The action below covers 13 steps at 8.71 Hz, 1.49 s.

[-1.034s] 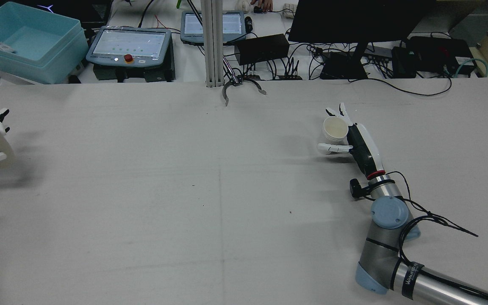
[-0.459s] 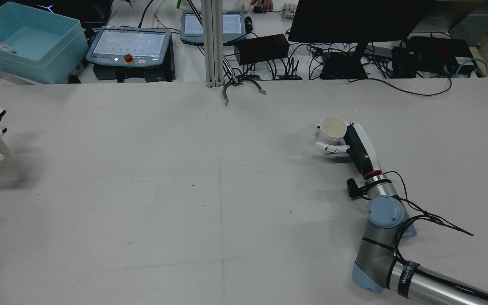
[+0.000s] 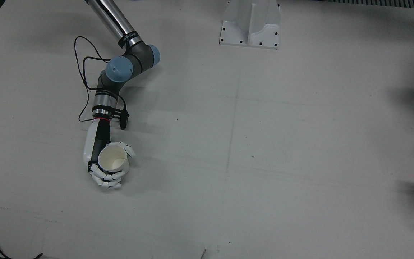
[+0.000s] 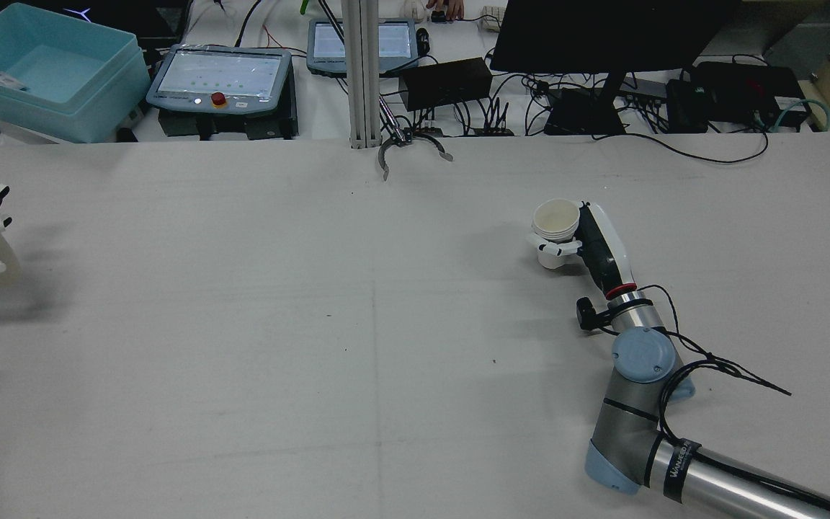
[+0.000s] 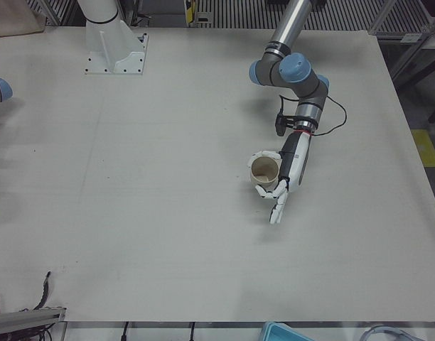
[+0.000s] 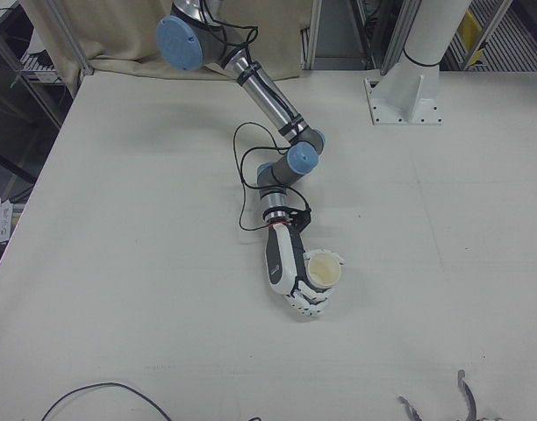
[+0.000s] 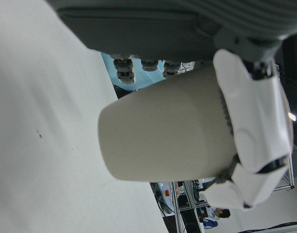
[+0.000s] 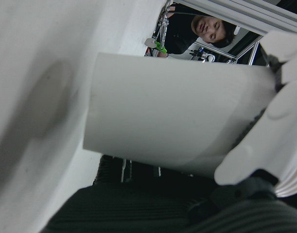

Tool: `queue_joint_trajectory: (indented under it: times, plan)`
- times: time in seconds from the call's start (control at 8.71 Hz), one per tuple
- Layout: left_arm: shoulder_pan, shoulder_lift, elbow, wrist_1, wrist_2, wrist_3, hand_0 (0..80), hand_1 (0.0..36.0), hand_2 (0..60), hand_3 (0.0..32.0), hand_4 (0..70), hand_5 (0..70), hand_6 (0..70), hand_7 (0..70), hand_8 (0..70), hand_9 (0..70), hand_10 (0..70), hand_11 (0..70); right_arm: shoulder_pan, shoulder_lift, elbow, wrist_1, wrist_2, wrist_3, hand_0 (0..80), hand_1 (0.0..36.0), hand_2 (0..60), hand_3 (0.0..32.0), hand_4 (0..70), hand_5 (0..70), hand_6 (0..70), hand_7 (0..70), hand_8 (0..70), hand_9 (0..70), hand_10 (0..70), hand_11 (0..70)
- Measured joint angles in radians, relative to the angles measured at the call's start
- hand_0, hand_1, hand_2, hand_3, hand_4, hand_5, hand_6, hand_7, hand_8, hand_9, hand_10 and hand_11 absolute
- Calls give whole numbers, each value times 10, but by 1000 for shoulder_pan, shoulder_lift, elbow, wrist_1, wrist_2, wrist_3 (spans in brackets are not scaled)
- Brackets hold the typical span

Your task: Pour water

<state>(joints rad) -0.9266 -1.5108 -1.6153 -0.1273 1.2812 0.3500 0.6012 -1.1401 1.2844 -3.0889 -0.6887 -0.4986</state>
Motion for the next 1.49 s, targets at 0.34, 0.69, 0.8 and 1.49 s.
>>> queue_joint_trajectory:
  times: [0.34,0.69,0.8,1.49]
  plan:
    - [13,-35,-55,40,10,12,500,360,600,0,310,700,39,103,20,35,53,108,34,2,70,-17,-4,-5,474,131,524,0,473,700,700,700,700,700,456,640]
    - [123,-225,-73,194,12,20,493,360,600,0,310,700,38,98,19,33,54,108,71,-3,156,-64,-16,-22,484,139,479,0,439,700,700,700,674,700,425,596]
    - [179,-302,-71,249,11,28,492,360,600,0,309,700,39,100,19,35,54,109,82,-5,189,-82,-20,-36,487,144,485,0,432,700,700,700,668,700,421,592]
    - [377,-581,-57,400,3,150,492,360,600,0,302,700,39,98,19,33,55,110,123,-13,574,-164,-142,-488,496,209,600,0,411,700,688,700,620,700,394,558]
